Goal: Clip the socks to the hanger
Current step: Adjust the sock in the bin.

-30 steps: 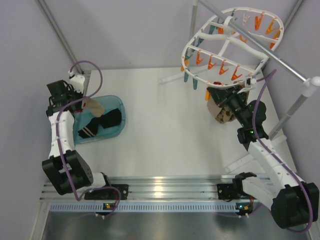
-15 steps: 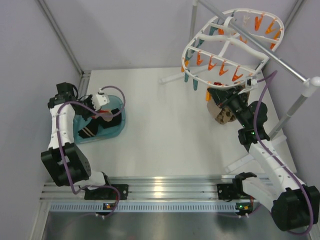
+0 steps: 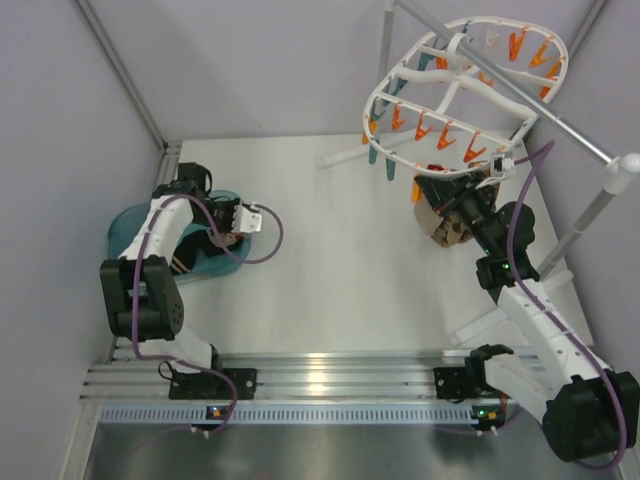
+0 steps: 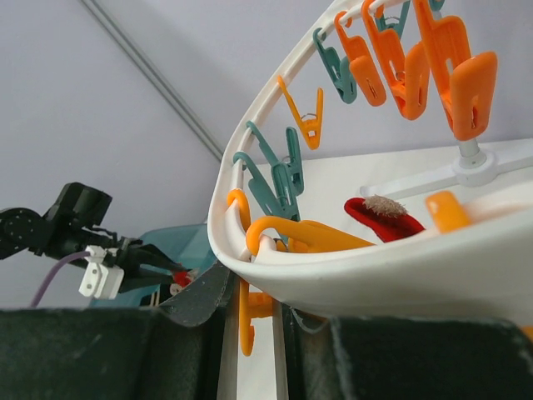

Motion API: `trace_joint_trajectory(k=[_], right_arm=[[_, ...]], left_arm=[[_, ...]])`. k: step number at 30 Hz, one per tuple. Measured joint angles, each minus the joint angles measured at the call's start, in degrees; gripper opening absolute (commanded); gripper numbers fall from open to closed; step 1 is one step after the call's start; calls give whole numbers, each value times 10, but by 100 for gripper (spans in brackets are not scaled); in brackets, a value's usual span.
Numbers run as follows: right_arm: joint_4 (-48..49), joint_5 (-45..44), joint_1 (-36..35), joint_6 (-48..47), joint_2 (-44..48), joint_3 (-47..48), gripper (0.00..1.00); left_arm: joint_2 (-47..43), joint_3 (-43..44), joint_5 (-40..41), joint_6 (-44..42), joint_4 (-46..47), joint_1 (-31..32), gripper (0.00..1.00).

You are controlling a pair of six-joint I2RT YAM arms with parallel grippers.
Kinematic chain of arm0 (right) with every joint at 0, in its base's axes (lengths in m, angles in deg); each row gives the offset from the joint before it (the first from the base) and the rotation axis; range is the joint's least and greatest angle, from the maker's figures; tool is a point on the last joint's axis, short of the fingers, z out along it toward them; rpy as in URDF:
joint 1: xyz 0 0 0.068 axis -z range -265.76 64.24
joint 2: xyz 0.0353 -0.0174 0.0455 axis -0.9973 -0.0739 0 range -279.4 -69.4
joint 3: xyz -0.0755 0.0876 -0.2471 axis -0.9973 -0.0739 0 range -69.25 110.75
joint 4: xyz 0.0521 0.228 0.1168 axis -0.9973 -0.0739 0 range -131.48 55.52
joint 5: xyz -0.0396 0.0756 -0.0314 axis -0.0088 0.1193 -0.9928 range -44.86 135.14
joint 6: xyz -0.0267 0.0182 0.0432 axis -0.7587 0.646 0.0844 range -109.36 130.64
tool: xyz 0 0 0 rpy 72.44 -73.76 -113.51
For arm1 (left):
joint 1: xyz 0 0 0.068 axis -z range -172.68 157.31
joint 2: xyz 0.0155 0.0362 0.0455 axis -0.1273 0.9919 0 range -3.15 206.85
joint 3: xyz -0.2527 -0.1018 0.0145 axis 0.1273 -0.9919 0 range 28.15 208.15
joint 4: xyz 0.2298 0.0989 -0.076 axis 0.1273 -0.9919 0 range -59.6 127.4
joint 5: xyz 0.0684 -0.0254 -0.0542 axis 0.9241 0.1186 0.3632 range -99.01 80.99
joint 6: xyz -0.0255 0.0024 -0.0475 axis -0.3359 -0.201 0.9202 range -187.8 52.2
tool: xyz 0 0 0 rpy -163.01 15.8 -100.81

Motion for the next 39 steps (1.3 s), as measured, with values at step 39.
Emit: trace_joint_trajectory(k=[39], right_arm=[[-8,6,7,-15,-2,1,0]], left_arm=[[-19,-105,50,12,15,-127,19]])
